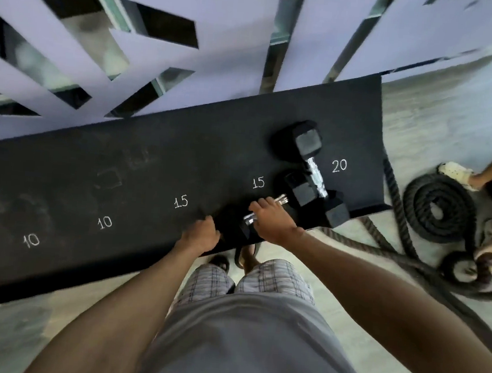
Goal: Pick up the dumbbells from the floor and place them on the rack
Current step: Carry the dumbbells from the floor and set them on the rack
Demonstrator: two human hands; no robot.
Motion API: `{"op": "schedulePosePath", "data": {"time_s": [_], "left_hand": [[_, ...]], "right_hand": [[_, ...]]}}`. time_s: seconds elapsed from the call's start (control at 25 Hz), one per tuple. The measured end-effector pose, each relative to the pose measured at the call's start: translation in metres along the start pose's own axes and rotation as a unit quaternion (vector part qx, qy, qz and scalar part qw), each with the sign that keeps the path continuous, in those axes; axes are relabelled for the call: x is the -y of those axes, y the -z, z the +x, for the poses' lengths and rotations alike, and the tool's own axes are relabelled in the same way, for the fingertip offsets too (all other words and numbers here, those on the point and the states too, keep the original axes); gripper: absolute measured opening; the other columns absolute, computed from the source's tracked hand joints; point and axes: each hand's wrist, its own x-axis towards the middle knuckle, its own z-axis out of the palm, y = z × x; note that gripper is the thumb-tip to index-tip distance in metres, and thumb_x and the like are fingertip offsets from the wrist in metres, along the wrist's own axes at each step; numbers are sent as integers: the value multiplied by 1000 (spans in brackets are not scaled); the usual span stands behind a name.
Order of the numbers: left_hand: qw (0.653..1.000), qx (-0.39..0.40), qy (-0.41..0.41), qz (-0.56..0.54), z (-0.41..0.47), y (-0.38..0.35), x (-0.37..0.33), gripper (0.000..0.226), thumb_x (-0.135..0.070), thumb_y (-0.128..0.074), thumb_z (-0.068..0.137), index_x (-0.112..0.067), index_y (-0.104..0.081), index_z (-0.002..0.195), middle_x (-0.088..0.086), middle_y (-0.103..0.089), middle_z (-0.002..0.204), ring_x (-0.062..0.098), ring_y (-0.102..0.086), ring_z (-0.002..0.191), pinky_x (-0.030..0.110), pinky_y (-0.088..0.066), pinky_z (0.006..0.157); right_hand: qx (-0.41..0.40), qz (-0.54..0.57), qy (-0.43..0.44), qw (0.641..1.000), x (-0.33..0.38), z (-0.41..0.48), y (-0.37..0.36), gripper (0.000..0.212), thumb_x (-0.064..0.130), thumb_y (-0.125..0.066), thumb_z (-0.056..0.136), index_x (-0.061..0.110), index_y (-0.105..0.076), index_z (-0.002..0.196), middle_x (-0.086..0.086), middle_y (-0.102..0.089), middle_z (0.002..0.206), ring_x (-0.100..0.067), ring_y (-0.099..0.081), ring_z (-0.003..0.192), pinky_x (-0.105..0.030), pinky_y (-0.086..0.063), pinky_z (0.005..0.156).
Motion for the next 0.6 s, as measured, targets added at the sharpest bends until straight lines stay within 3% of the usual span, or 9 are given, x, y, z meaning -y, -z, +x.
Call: {"op": "schedulePosePath", "data": {"time_s": [0.08,0.2,0.36,0.44,0.6], "left_hand": [[995,14,-59,78,-10,-1,4,35,-29,-47,96,-6,-51,122,20,-62,127,38,-60,116,42,-48,92],[979,34,-139,147,-24,-14,4,31,-30,-46,96,-8,-53,116,18,-62,123,38,-60,112,41,-48,89],[952,89,-208,206,-53,-56,8,30,-29,-46,97,-8,-57,115,17,-64,120,35,-61,111,39,-49,91],[928,123,-238,258,-67,-84,10,31,-29,-48,97,-7,-60,114,17,-65,121,34,-61,112,36,-48,90],[869,170,-298,356,-96,-142,-2,29,-29,-49,95,-7,-62,108,16,-67,118,32,-62,108,36,-49,89]], "right_hand": [[-38,93,-79,992,18,-32,-7,37,22,-49,89,12,-53,124,-14,-60,120,-35,-53,115,-44,-43,96],[-26,219,-187,957,40,-88,-36,22,25,-47,91,13,-54,108,-18,-66,106,-39,-63,99,-39,-49,78],[-8,303,-280,911,78,-176,-95,21,17,-51,90,6,-58,107,-20,-67,105,-38,-63,96,-33,-40,69],[-12,344,-343,874,105,-225,-131,24,17,-50,92,3,-57,111,-23,-66,108,-39,-61,99,-32,-38,70],[-15,434,-461,774,170,-310,-203,29,16,-46,93,0,-56,116,-25,-66,110,-40,-61,104,-42,-50,83]]}}
